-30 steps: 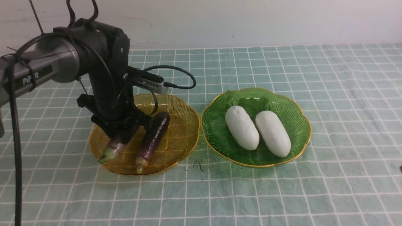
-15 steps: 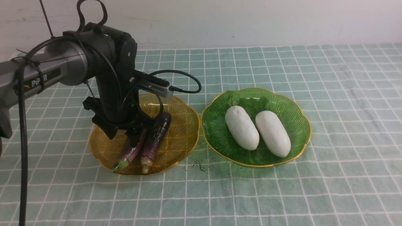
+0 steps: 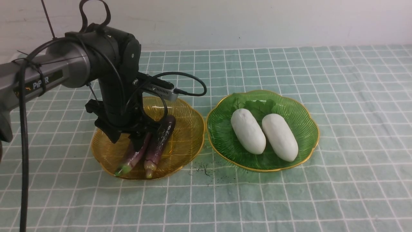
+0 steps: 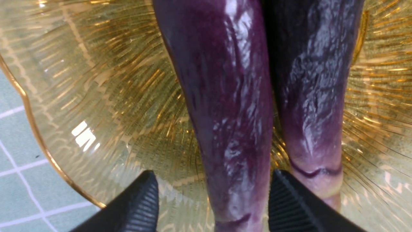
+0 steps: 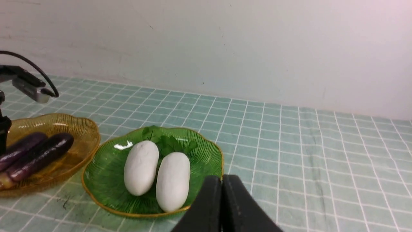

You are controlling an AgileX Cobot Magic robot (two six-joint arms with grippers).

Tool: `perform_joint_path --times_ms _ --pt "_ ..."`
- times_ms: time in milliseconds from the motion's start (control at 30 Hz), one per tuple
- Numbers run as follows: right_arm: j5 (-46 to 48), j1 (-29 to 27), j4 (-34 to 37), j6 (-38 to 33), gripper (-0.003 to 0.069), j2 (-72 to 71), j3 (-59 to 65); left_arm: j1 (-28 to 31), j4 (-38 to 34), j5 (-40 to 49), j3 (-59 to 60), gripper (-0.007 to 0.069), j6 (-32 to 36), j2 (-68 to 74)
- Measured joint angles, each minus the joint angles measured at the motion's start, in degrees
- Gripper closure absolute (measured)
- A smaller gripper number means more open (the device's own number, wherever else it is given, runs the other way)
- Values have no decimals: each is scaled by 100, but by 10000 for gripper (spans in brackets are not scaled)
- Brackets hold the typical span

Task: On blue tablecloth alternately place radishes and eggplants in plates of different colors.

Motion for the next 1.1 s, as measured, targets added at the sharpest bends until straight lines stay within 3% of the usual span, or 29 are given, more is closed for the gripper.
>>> perform_joint_path --times_ms 167,467,567,867,1100 --pt "-961 0 0 0 674 0 577 0 0 0 0 211 0 0" --pt "-940 0 0 -5 674 0 1075 0 140 0 0 228 0 0" --pt "-883 0 0 -5 674 0 1163 0 223 0 0 269 0 0" --pt "-449 0 0 -44 674 -28 1258 0 628 73 0 598 13 0" --pt "-707 -331 180 -50 674 -519 1508 0 741 158 0 632 -10 0"
